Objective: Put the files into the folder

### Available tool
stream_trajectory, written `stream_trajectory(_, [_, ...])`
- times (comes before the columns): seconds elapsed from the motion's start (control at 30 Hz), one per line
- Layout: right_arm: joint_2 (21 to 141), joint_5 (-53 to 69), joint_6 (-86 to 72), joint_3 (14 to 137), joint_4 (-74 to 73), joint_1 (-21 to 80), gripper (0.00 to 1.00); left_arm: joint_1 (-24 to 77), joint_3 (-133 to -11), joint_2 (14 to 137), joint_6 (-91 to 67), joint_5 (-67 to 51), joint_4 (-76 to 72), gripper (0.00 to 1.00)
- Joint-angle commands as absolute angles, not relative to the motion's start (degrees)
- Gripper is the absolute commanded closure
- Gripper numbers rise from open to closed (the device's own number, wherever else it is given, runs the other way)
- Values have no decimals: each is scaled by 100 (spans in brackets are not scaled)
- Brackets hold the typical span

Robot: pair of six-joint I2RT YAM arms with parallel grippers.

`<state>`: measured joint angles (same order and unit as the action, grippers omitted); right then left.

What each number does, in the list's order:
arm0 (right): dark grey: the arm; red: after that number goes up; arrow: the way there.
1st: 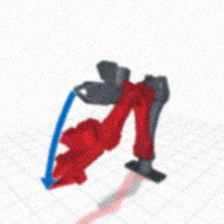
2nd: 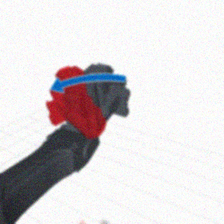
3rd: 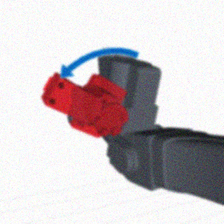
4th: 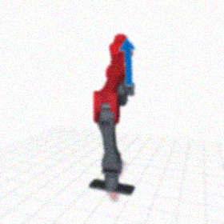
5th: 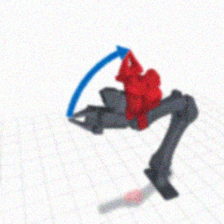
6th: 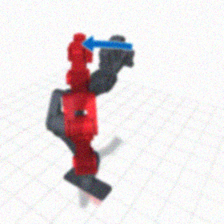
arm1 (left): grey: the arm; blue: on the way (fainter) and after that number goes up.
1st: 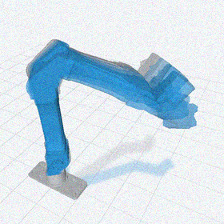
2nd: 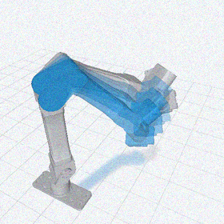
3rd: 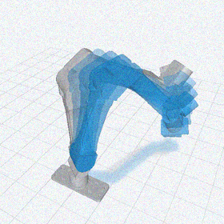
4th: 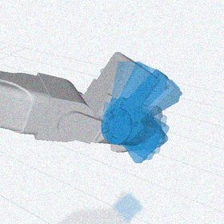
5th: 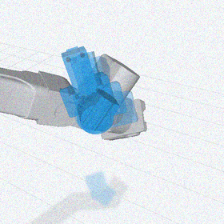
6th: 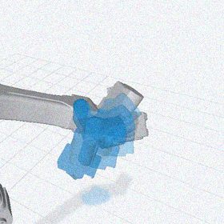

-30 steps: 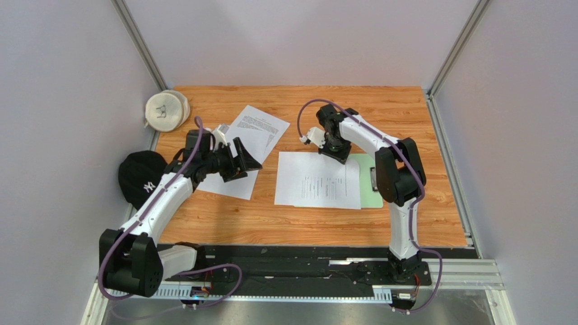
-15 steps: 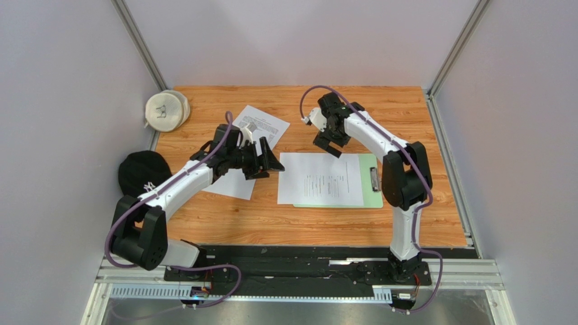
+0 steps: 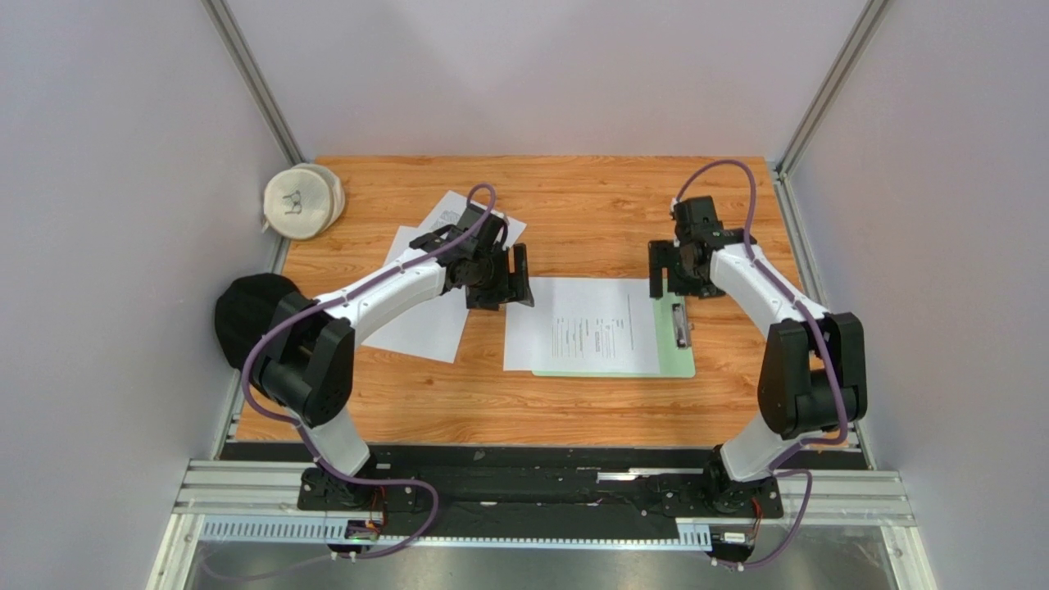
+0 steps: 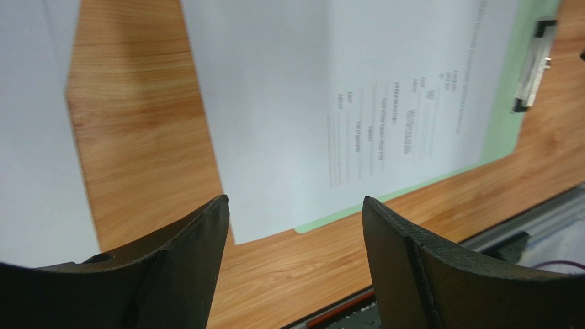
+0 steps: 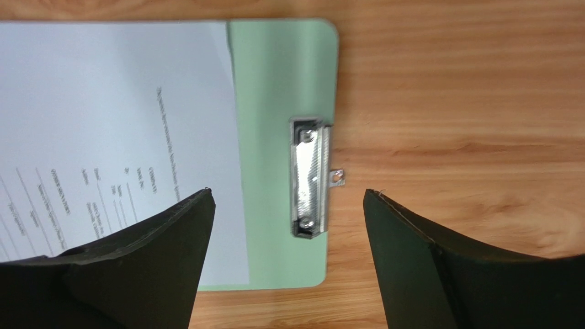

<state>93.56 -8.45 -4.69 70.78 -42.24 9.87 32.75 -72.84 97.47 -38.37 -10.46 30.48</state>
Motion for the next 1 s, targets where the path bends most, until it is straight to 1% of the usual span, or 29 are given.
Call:
stream_trajectory(0.0, [8694,-105,-1484,6356,-3200,1187,16,3226,-7540,9966,-3262,-167,3594,21])
stream_trajectory(0.03, [8605,-279,-1581,6111,-3086,1178,14,3234,-7576,10132,-3139,-158,3630,21])
stream_trajectory(0.1, [8534,-378,-1775,6012,-3050,1125,13,3234,-7629,10291,-3111,-123,3630,23])
stream_trajectory(0.47, [8684,-194,-1758,6240,-3173,686,13,3234,-7655,11153,-3410,-782,3006,26])
stream_trajectory(0.97, [8938,-114,-1635,6275,-3146,598,14,3384,-7304,11320,-3849,-1116,2628,27])
